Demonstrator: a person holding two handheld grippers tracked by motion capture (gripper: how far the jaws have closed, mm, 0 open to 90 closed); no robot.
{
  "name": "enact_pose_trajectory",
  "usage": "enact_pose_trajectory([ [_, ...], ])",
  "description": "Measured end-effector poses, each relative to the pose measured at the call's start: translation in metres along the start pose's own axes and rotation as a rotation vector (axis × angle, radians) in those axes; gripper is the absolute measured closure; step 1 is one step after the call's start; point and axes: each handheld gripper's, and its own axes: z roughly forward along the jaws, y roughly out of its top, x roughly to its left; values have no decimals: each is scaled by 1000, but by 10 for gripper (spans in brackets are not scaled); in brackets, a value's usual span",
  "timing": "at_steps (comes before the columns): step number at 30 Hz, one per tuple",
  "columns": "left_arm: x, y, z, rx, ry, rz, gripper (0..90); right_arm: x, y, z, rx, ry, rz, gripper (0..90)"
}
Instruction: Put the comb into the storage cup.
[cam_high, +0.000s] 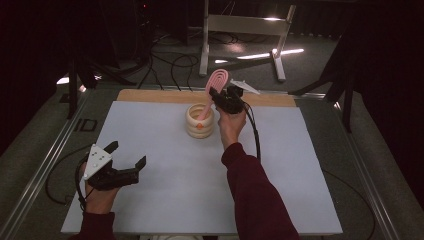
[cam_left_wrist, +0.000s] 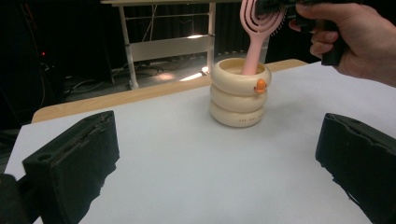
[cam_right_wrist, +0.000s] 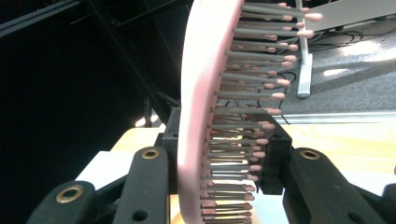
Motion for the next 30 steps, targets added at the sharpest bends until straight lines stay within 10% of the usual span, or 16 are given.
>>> enact_pose_trajectory([
  [30, -2, -1, 2, 6, -4, 4, 1, 3, -14, 4, 24, -6, -14, 640],
])
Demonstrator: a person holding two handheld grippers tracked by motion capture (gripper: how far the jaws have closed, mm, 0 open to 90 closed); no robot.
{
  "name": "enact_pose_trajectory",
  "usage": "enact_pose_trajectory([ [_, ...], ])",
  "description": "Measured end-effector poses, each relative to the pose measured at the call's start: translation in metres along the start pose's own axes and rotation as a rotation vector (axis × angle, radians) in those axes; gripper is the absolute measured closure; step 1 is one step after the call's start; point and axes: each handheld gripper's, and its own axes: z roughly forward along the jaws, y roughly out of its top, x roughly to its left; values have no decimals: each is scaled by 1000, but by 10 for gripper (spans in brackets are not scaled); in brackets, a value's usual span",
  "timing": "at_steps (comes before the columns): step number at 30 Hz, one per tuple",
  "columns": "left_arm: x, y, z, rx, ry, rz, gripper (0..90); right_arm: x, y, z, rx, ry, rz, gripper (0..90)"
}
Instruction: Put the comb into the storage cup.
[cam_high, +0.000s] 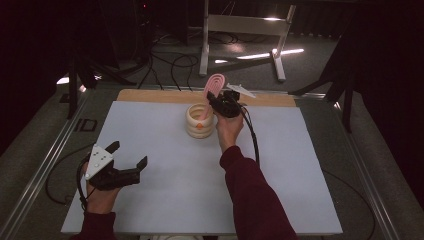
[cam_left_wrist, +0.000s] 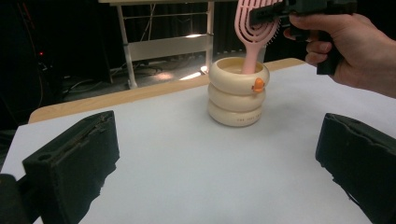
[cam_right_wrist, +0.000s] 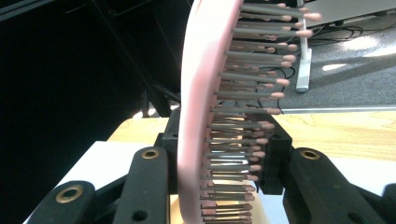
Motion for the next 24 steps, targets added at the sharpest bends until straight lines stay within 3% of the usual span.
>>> enact_pose_trajectory([
  [24, -1, 0, 0, 1, -3, 3, 1, -1, -12, 4, -1, -40, 8, 640],
])
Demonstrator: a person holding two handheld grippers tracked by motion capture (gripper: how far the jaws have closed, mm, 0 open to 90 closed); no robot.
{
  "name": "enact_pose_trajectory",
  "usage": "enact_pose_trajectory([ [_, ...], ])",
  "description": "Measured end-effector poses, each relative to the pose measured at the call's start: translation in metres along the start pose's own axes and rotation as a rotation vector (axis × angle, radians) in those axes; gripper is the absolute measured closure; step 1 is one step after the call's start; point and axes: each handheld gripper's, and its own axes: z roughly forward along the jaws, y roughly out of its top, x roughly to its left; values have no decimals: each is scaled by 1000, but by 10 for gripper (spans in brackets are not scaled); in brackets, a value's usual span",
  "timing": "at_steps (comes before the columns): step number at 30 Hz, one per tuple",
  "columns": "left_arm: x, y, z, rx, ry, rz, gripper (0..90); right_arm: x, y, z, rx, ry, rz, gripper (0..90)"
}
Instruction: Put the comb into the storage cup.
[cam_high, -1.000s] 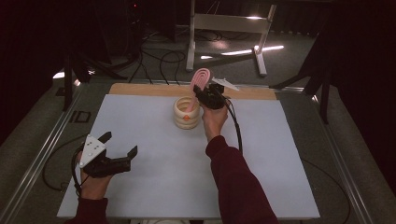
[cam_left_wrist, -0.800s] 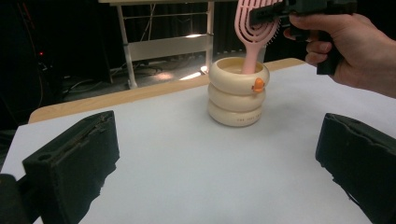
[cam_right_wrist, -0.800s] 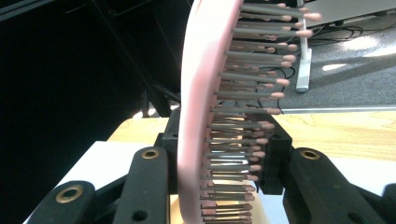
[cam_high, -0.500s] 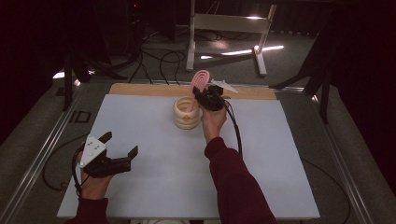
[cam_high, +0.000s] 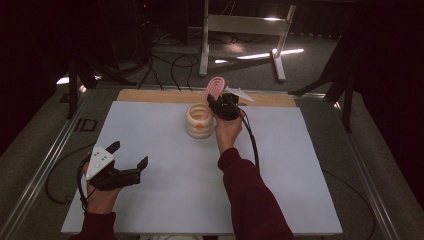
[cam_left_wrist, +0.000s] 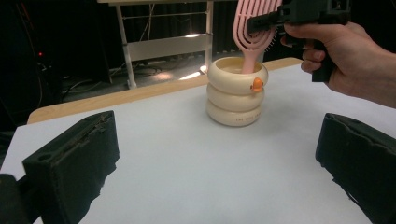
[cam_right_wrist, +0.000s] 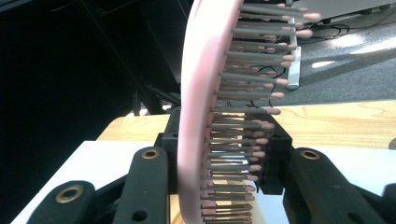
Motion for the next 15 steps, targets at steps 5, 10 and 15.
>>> enact_pose_trajectory([
  [5, 0, 0, 0, -2, 0, -2, 1, 1, -3, 2, 6, 2, 3, 639],
  [10, 0, 0, 0, -1, 0, -2, 1, 2, -4, 3, 11, 8, -5, 638],
  [15, 0, 0, 0, -1, -1, -2, 1, 3, -5, 3, 14, 11, -7, 638],
])
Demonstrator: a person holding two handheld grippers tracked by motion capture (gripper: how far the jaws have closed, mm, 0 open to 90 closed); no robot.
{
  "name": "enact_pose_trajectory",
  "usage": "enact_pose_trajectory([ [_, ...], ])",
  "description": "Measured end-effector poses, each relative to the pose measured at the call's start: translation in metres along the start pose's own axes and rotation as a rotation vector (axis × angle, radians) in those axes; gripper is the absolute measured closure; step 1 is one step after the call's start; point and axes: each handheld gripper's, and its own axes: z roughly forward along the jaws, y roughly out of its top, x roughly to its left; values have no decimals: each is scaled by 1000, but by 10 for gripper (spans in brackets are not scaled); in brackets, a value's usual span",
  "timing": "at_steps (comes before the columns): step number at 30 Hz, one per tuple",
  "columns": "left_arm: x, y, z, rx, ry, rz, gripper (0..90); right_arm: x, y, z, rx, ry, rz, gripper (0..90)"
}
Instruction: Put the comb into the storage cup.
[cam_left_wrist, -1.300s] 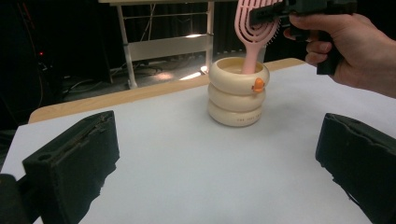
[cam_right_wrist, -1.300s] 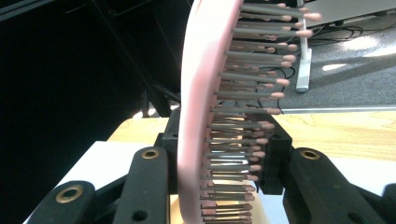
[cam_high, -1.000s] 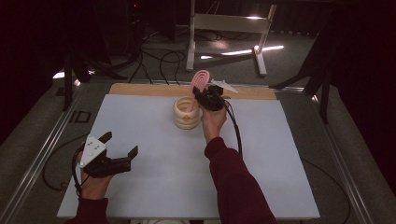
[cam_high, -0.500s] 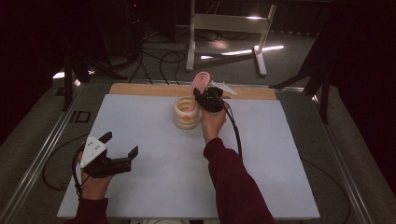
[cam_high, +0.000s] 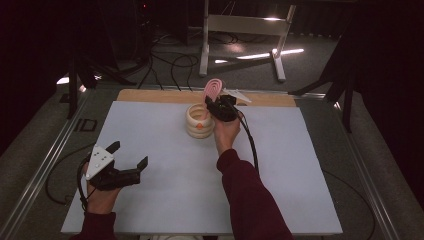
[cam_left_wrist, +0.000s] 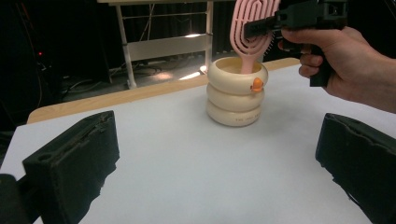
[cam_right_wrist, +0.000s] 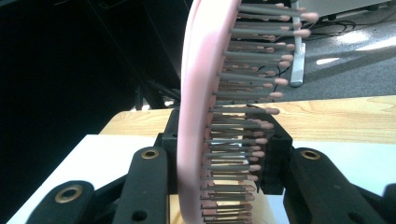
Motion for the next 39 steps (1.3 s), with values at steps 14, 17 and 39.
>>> enact_pose_trajectory([
  [14, 0, 0, 1, 2, -1, 0, 1, 6, -3, 3, 15, 7, -8, 634],
  [17, 0, -1, 1, 2, -1, -2, 1, 5, -4, 3, 17, 7, -4, 634],
  [39, -1, -1, 2, 6, -2, 2, 1, -2, -3, 2, 33, 16, -10, 610],
])
